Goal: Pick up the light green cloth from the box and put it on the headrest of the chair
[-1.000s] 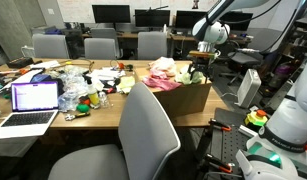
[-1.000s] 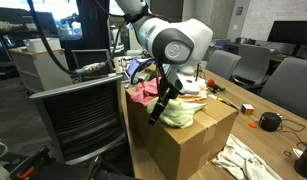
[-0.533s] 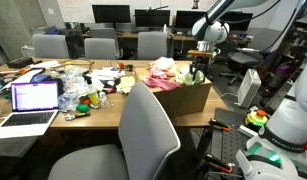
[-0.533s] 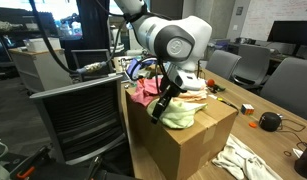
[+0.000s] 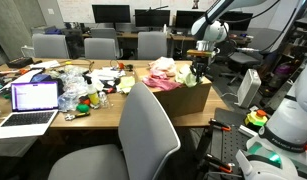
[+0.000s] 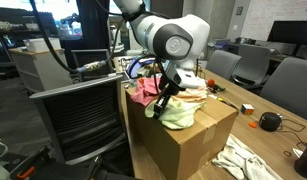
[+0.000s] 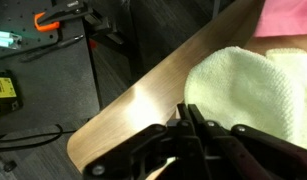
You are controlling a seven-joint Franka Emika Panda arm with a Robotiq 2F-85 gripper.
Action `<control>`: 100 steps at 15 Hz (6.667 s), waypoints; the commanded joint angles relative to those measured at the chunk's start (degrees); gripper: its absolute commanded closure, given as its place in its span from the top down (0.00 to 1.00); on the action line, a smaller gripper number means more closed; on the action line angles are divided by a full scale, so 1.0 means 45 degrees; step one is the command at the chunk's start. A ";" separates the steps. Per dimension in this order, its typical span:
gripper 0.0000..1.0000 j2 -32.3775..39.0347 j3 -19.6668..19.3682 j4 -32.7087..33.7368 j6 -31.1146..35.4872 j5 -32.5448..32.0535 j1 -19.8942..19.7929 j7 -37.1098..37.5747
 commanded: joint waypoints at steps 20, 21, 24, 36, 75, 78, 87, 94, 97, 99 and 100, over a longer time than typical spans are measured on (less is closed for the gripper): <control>0.02 -0.7345 0.4136 -0.2136 -0.0209 -0.5117 0.1093 0.3571; 0.02 -0.7660 0.4400 -0.2220 -0.0208 -0.5149 0.1116 0.3728; 0.02 -0.8480 0.5029 -0.2428 -0.0227 -0.5155 0.1199 0.4004; 0.02 -1.3472 0.5936 -0.3634 -0.1588 -0.4845 0.1292 0.3765; 0.02 -1.1732 0.8377 0.8765 -1.3280 -0.5406 0.0966 0.1106; 0.02 -1.0682 0.9306 1.0579 -1.4337 -0.5993 0.0915 0.1208; 0.02 -0.6572 1.2954 1.4584 -1.6778 -0.9046 0.1276 0.1077; 0.02 -0.5391 1.5274 1.4278 -1.6521 -0.9538 -0.0950 -0.0085; 0.02 -0.5183 1.6220 1.4141 -1.6522 -0.9531 -0.1923 -0.0601; 0.02 -0.5159 1.6848 1.4070 -1.6522 -0.9508 -0.2582 -0.1018; 0.02 -0.5159 1.7175 1.4051 -1.6523 -0.9504 -0.2916 -0.1225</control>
